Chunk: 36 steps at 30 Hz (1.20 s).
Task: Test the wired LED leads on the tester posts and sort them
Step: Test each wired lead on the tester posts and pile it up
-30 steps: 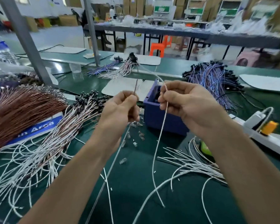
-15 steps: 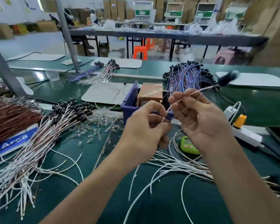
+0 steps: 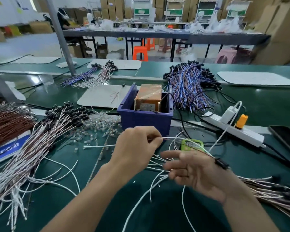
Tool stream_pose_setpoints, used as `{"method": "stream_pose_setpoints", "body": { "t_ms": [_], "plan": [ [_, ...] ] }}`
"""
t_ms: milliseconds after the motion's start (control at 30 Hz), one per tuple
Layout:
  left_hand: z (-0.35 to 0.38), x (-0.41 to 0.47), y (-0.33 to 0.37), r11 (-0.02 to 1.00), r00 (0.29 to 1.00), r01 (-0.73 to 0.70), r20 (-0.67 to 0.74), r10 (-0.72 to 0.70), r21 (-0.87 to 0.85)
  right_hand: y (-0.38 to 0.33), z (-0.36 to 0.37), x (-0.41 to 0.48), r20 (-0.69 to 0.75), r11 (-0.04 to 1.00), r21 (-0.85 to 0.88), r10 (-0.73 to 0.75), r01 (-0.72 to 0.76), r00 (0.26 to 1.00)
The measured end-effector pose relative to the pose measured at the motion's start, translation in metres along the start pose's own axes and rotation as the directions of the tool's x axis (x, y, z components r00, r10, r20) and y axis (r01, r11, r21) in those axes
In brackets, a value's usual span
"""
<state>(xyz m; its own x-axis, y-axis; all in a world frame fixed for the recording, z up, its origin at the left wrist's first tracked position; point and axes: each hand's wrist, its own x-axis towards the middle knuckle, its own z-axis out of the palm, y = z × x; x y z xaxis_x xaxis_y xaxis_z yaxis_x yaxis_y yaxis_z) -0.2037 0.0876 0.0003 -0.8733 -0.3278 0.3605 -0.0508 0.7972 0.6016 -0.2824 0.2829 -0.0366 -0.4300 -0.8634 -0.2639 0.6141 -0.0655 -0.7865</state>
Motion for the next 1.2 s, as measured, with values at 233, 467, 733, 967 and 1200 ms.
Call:
{"method": "stream_pose_setpoints", "body": {
  "t_ms": [233,467,733,967,1200],
  "plan": [
    [0.032,-0.020,-0.011,0.999,1.000,-0.027,0.000,0.027,-0.041,0.000,-0.010,-0.003,0.049,0.863,0.339,-0.414,0.374,0.909],
    [0.052,-0.031,-0.025,0.955,0.983,-0.180,-0.006,0.184,-0.236,0.022,0.001,0.007,0.061,0.252,-0.893,-0.753,0.373,0.655],
    [0.052,-0.031,-0.040,0.899,0.996,-0.084,-0.043,0.073,-0.430,0.030,0.002,0.010,0.002,0.075,-0.992,-0.805,0.105,0.593],
    [0.051,-0.027,-0.047,0.905,0.998,0.018,-0.042,-0.039,-0.425,0.027,0.000,0.002,-0.128,0.149,-0.989,-0.857,0.003,0.499],
    [0.038,-0.022,-0.055,0.969,0.986,0.104,-0.107,-0.130,-0.225,0.020,-0.009,-0.003,-0.313,0.309,-0.948,-0.858,-0.078,0.407]
  ]
}}
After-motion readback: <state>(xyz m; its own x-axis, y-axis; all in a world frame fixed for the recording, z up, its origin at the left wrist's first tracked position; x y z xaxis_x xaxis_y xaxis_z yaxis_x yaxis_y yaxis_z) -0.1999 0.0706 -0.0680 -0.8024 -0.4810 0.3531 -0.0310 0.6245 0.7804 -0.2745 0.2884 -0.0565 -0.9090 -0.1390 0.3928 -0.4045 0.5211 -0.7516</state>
